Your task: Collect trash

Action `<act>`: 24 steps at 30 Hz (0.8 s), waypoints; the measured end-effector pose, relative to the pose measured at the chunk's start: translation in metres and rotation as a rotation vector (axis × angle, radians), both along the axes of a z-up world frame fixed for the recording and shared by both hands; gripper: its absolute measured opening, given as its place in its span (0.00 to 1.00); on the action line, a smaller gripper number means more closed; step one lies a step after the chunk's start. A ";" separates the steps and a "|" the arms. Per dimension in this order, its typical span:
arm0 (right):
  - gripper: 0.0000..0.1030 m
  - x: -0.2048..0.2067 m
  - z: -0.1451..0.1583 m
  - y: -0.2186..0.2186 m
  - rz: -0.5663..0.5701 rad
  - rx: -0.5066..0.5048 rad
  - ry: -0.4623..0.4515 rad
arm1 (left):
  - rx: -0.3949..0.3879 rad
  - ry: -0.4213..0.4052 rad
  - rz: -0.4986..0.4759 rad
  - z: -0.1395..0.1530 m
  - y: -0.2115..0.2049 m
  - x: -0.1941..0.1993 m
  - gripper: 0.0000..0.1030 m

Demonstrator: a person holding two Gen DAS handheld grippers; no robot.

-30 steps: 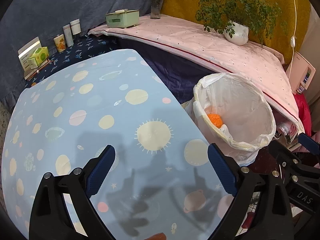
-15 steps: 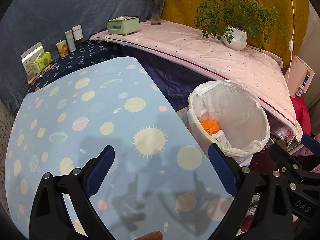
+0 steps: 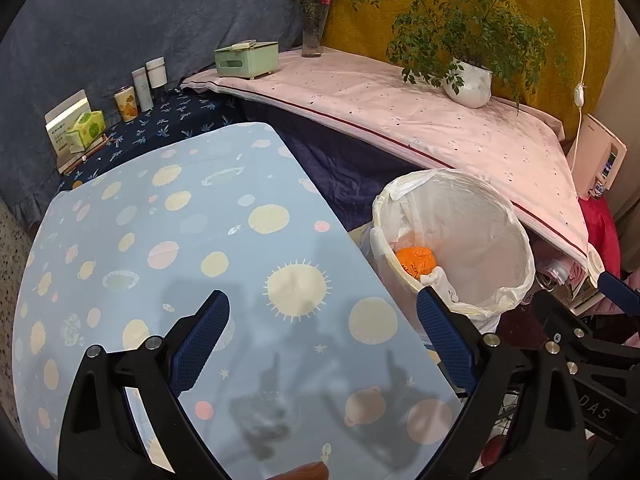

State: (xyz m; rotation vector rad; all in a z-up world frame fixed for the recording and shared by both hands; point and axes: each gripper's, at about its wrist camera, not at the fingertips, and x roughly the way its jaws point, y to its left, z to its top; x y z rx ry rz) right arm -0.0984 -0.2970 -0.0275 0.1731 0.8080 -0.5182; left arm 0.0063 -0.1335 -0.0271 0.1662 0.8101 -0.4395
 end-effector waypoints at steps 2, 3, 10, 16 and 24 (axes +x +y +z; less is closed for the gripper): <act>0.93 0.000 0.000 0.001 -0.003 0.001 -0.002 | 0.002 0.000 -0.002 -0.001 0.000 0.000 0.88; 0.93 -0.001 0.000 0.001 -0.002 0.003 -0.002 | 0.005 0.000 0.000 -0.001 -0.001 0.000 0.88; 0.93 -0.001 -0.002 -0.001 -0.002 0.002 0.001 | 0.000 -0.001 0.006 0.001 0.000 -0.002 0.88; 0.93 -0.003 -0.003 -0.002 -0.003 0.001 0.000 | 0.000 -0.002 0.017 0.001 0.002 -0.002 0.88; 0.93 -0.005 -0.003 -0.002 -0.006 0.000 0.001 | 0.004 0.001 0.020 0.000 0.001 -0.003 0.88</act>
